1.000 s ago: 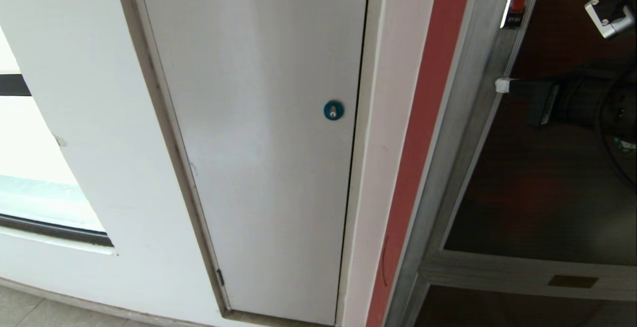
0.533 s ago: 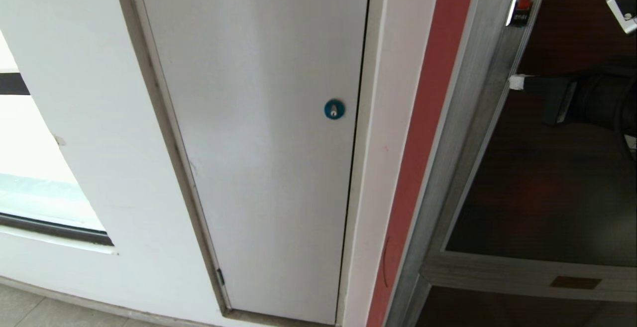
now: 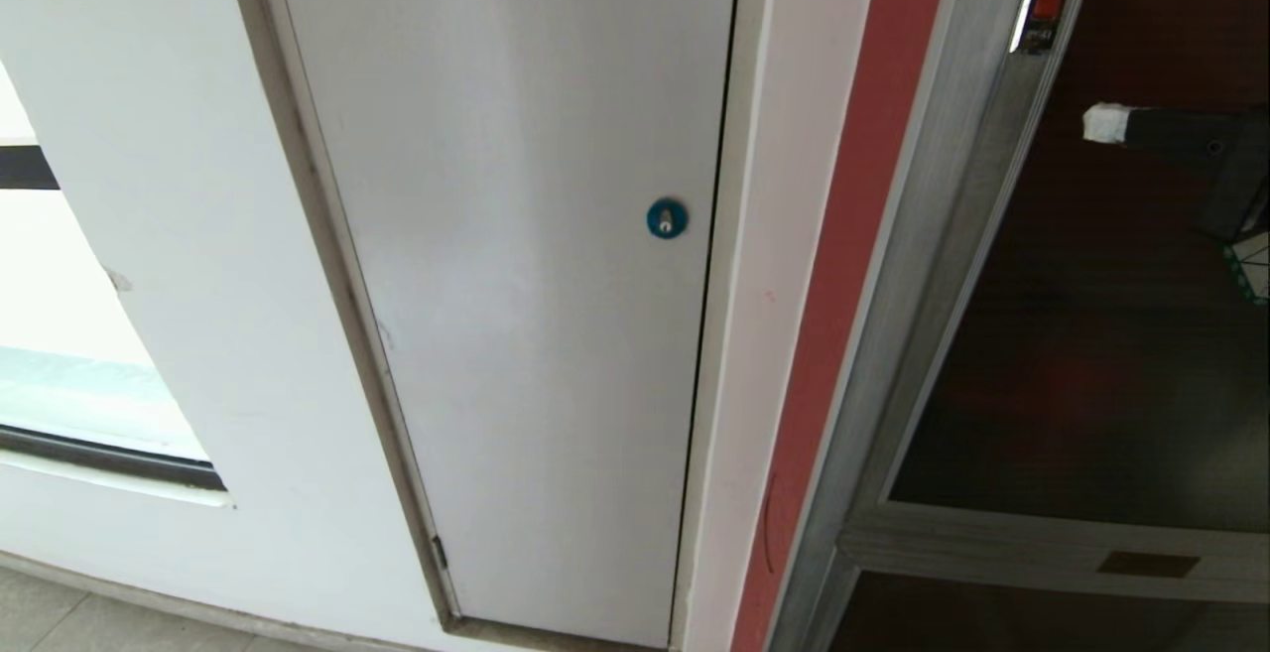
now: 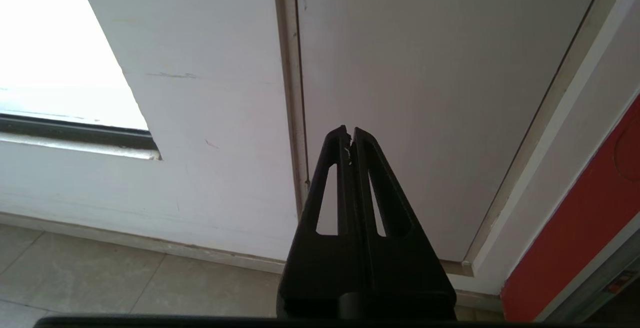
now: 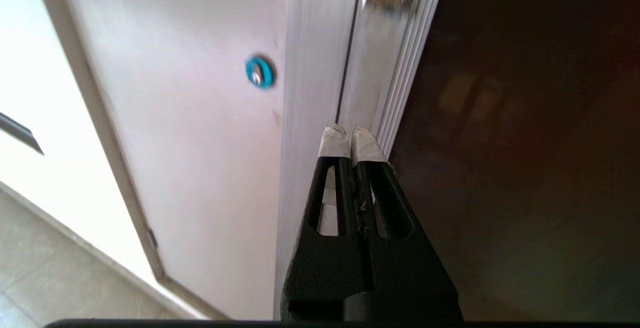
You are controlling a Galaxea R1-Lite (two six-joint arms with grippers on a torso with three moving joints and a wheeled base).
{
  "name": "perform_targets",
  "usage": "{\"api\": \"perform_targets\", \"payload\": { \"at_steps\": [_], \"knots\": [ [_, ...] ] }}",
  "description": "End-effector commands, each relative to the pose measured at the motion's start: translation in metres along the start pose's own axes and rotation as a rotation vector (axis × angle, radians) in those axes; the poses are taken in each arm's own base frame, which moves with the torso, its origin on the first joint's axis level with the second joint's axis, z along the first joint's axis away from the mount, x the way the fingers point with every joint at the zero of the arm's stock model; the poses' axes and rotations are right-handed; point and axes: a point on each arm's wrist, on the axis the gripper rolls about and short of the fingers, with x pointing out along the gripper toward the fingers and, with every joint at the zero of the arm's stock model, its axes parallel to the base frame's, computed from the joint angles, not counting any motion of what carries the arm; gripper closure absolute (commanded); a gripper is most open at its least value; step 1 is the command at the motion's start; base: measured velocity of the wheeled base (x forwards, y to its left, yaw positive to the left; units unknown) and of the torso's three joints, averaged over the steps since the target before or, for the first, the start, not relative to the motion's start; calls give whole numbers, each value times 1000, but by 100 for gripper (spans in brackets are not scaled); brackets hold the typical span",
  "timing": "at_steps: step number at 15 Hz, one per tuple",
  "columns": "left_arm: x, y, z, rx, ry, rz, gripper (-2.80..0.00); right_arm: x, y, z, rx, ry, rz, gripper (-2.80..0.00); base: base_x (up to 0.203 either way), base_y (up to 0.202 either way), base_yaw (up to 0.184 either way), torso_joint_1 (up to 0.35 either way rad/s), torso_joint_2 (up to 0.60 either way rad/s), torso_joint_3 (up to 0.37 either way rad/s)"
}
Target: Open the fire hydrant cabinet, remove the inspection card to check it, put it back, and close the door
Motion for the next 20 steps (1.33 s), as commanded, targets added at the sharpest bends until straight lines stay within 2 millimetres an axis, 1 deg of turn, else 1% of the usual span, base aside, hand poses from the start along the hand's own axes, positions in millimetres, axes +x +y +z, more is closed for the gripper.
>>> {"api": "perform_targets", "payload": {
  "at_steps": [1,3,7,13,15,17,20],
  "knots": [
    [0,0,-1,0,4,1,0,-16,0,16,-5,-70,-1,0,0,0,0,0,0,0],
    [0,0,-1,0,6,2,0,-21,-1,33,-5,-111,-3,0,0,0,0,0,0,0],
    [0,0,-1,0,5,1,0,-25,-4,79,45,-193,3,0,0,0,0,0,0,0],
    [0,0,-1,0,5,1,0,-2,-6,119,138,-215,118,0,0,0,0,0,0,0],
    [0,0,-1,0,6,1,0,17,-8,128,172,-229,138,0,0,0,0,0,0,0],
    [0,0,-1,-1,5,1,0,35,-9,129,185,-228,134,0,0,0,0,0,0,0],
    [0,0,-1,-1,6,1,0,47,-12,127,183,-258,100,0,0,0,0,0,0,0]
  ]
}}
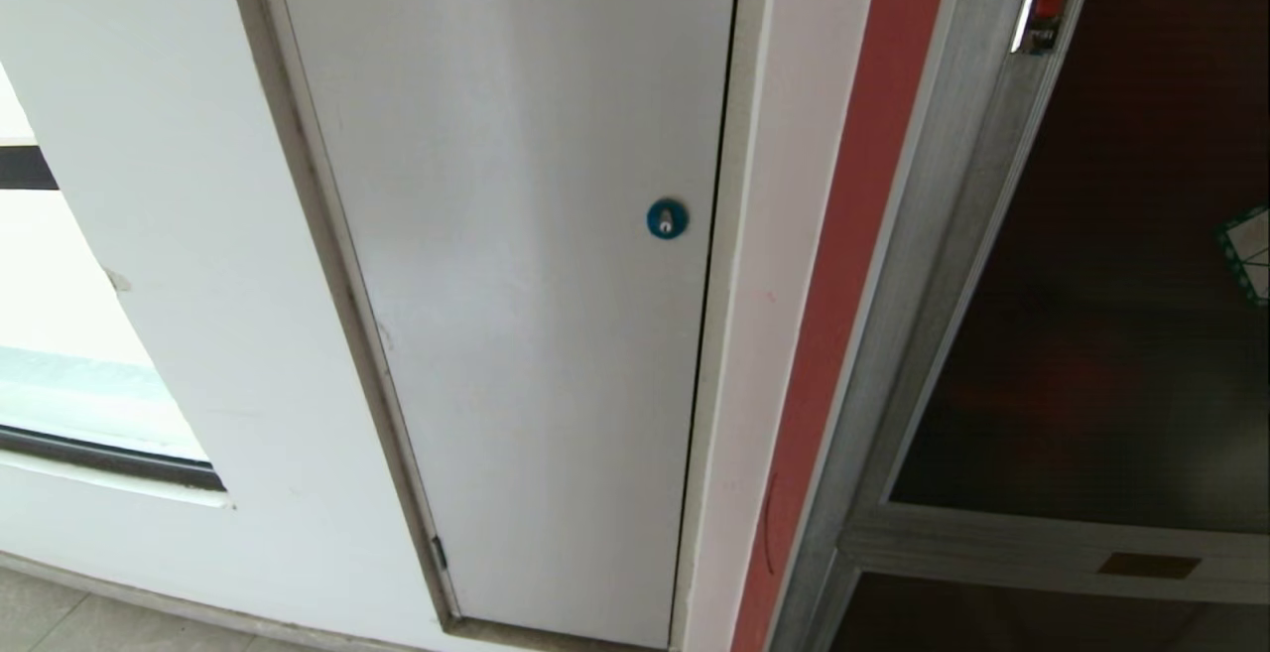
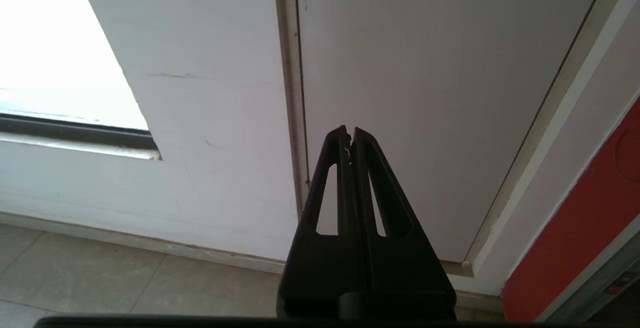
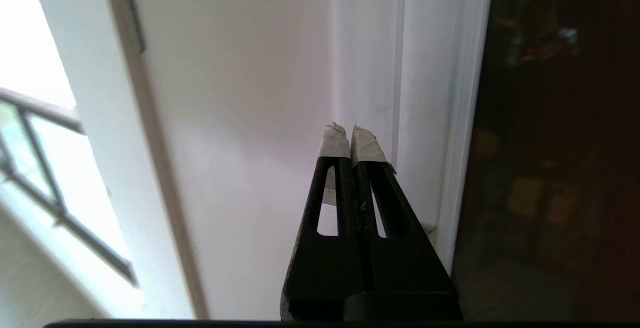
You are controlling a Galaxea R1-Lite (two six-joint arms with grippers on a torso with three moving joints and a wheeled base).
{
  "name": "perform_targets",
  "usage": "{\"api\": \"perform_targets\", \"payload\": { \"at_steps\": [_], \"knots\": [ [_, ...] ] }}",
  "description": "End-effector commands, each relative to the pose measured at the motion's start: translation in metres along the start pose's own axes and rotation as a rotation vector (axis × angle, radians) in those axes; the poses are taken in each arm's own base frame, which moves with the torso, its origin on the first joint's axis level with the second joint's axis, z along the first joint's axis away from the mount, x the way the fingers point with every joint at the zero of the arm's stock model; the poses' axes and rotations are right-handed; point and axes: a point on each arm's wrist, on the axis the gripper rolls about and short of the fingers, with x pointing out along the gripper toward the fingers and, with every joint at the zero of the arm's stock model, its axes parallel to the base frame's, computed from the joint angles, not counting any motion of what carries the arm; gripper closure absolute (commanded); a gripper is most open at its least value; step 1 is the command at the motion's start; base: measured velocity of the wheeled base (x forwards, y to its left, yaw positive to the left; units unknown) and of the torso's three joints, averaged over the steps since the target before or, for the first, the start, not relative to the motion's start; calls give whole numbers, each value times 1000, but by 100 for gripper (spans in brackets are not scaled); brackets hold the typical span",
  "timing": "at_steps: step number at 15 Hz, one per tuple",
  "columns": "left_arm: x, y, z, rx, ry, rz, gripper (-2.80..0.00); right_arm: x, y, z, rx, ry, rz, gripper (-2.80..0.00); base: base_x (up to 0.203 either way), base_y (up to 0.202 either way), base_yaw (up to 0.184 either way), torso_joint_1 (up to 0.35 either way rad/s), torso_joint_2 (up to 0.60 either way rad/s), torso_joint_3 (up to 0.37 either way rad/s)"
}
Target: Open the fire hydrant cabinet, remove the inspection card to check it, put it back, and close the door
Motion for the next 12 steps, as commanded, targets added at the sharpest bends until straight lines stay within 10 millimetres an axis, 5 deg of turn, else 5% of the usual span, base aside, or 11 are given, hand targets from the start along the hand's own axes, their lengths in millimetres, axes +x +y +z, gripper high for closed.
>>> {"api": "perform_targets", "payload": {
  "at_steps": [1,12],
  "knots": [
    [0,0,-1,0,5,2,0,18,-7,-10,-4,-7,-36,0,0,0,0,0,0,0],
    [0,0,-1,0,5,0,0,25,-22,-14,-31,-33,-128,0,0,0,0,0,0,0]
  ]
}}
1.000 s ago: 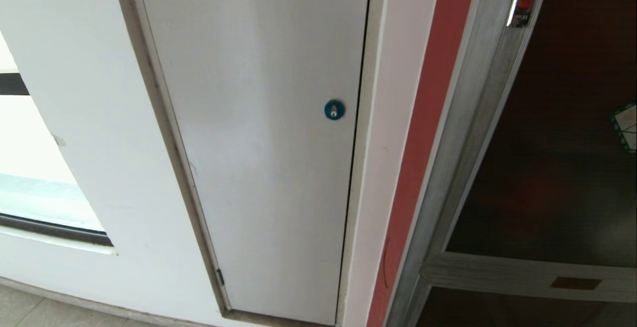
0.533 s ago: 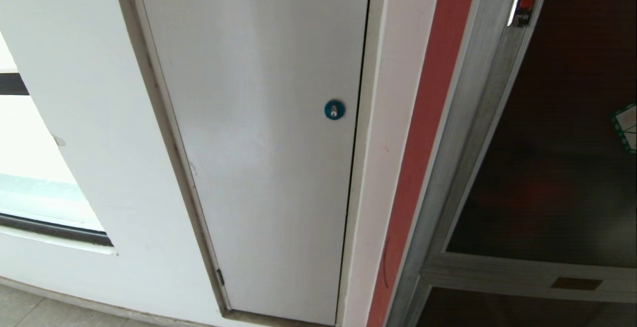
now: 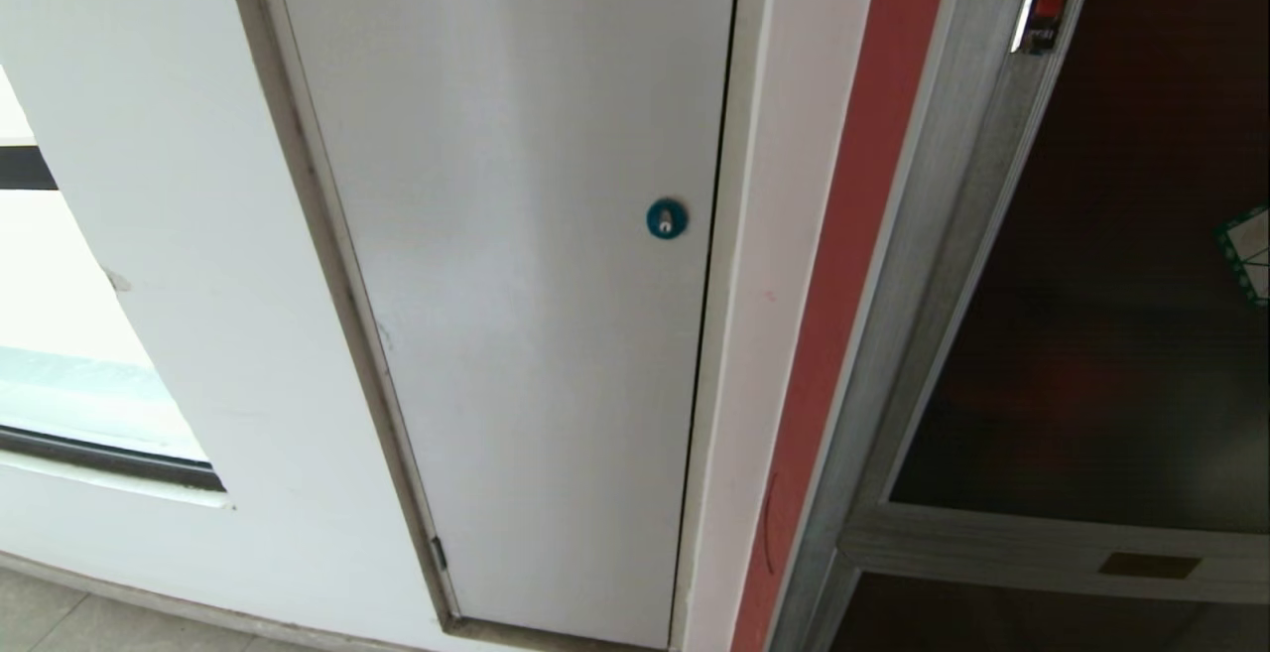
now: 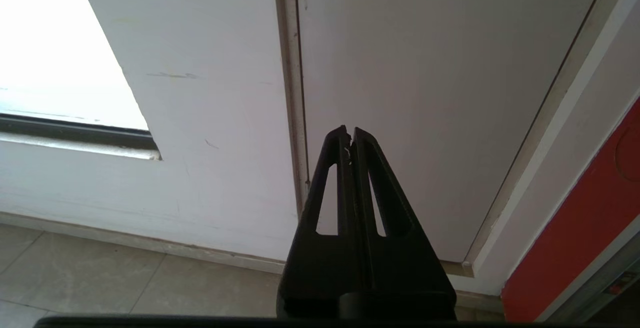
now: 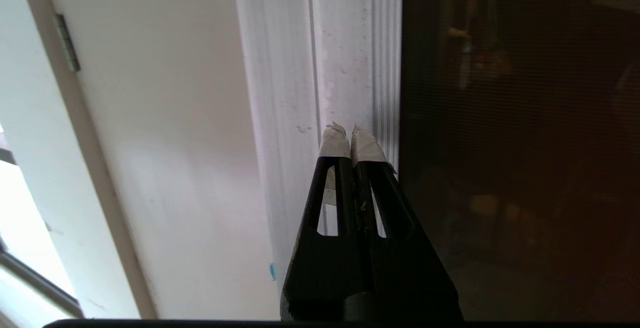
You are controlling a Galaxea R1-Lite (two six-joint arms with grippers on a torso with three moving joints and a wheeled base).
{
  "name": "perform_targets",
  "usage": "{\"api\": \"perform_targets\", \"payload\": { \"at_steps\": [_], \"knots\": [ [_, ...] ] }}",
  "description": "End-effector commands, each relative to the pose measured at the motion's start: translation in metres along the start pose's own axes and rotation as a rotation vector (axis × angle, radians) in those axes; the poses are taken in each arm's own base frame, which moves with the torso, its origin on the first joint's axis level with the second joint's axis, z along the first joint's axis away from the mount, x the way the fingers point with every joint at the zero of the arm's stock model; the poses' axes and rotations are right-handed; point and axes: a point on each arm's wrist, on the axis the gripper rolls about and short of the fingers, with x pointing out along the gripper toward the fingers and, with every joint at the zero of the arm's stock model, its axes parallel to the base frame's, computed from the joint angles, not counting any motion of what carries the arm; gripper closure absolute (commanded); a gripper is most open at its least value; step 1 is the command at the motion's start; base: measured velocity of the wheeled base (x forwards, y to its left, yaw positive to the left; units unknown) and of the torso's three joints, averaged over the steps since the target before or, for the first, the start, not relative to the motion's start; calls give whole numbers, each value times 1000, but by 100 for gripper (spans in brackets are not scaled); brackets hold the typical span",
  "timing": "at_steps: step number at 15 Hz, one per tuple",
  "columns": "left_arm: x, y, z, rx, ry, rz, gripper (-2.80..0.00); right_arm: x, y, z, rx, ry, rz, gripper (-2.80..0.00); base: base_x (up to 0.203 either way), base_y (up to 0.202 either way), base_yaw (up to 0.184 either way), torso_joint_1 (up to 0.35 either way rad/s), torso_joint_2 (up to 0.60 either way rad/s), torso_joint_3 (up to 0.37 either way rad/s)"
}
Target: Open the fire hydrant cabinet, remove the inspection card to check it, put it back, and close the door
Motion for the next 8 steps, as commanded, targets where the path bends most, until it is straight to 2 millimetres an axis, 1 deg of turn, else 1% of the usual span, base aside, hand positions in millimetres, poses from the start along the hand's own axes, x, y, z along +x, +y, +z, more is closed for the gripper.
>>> {"api": "perform_targets", "payload": {
  "at_steps": [1,6,8],
  "knots": [
    [0,0,-1,0,4,0,0,4,-4,-4,-3,11,-14,0,0,0,0,0,0,0],
    [0,0,-1,-1,5,1,0,20,-14,-18,-49,13,-70,0,0,0,0,0,0,0],
    [0,0,-1,0,4,0,0,21,-16,-18,-51,11,-74,0,0,0,0,0,0,0]
  ]
}}
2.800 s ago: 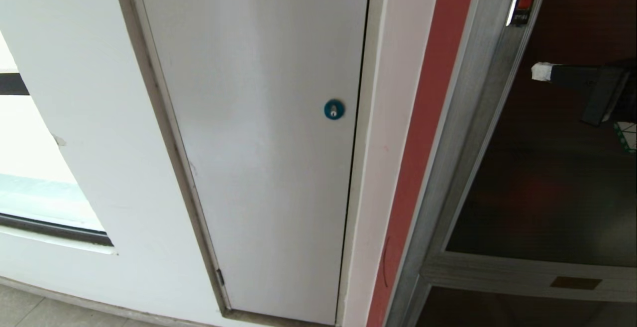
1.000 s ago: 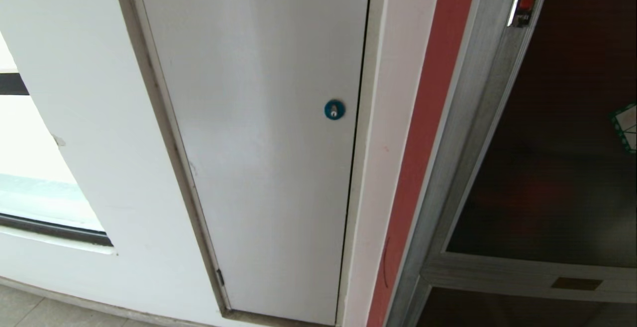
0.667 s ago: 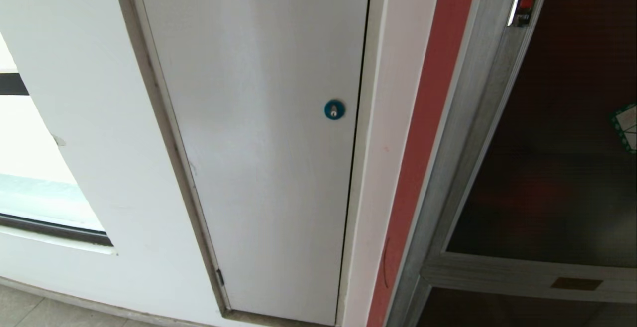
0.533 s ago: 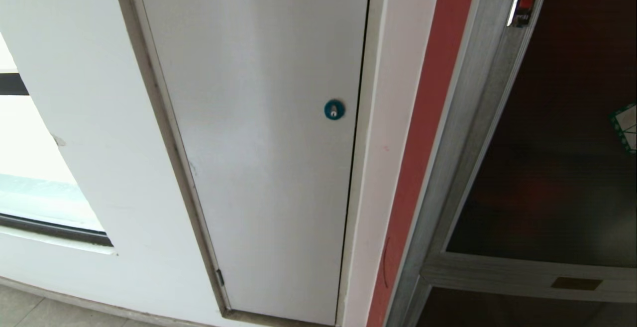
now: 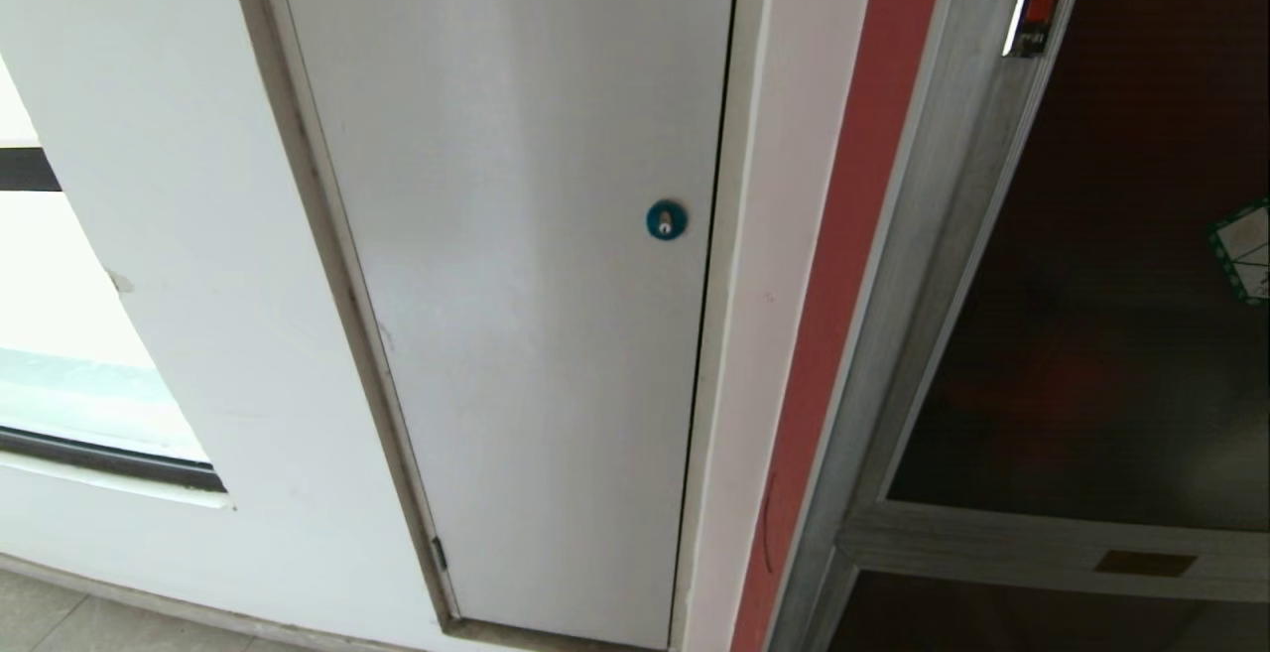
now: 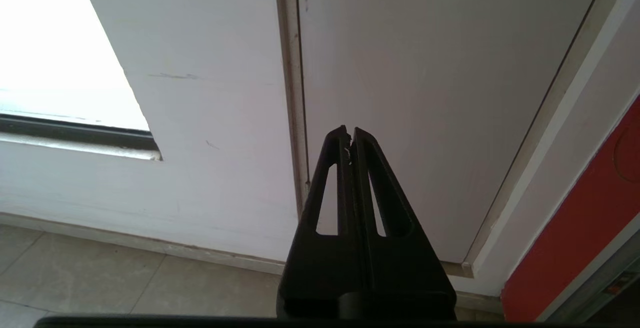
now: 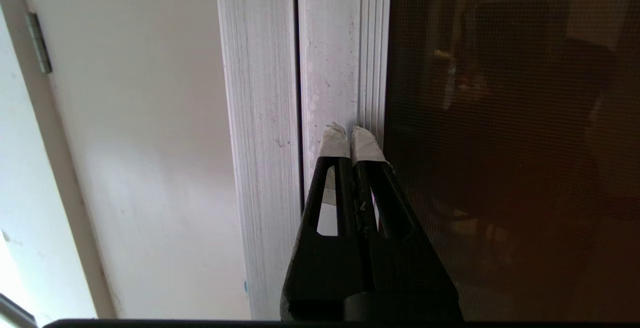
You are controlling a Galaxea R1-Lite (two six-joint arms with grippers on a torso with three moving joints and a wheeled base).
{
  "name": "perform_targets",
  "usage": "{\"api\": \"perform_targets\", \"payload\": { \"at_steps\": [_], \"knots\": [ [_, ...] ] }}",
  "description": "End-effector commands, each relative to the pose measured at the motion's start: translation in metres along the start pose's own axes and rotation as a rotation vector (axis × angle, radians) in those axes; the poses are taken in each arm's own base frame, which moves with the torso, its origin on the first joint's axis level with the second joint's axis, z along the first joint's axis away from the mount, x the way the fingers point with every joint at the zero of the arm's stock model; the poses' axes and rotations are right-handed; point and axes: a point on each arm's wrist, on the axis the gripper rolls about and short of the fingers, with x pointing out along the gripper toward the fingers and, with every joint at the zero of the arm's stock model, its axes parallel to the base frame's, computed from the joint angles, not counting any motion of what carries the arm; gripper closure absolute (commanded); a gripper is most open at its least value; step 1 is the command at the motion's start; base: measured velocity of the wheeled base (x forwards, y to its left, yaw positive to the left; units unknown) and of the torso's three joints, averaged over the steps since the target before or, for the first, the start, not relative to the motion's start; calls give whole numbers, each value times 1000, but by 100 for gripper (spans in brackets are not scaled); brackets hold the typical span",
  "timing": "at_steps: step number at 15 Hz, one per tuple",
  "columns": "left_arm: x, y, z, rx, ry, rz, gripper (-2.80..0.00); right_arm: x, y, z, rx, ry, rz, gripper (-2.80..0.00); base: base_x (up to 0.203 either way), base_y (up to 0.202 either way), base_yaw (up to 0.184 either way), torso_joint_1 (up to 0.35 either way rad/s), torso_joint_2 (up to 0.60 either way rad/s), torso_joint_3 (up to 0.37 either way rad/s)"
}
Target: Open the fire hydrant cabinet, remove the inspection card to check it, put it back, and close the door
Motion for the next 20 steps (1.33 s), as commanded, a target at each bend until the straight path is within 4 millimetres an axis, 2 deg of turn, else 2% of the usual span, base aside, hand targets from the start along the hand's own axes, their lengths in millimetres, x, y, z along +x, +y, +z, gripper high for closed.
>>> {"api": "perform_targets", "payload": {
  "at_steps": [1,8,12,15,20],
  "knots": [
    [0,0,-1,0,5,0,0,5,-2,-6,-2,17,-8,0,0,0,0,0,0,0],
    [0,0,-1,-1,5,1,0,-3,0,1,-2,9,-5,0,0,0,0,0,0,0],
    [0,0,-1,0,4,0,0,-24,10,13,17,38,36,0,0,0,0,0,0,0],
    [0,0,-1,-1,4,0,0,-48,24,22,41,45,95,0,0,0,0,0,0,0],
    [0,0,-1,0,4,0,0,-70,26,12,59,106,102,0,0,0,0,0,0,0]
  ]
}}
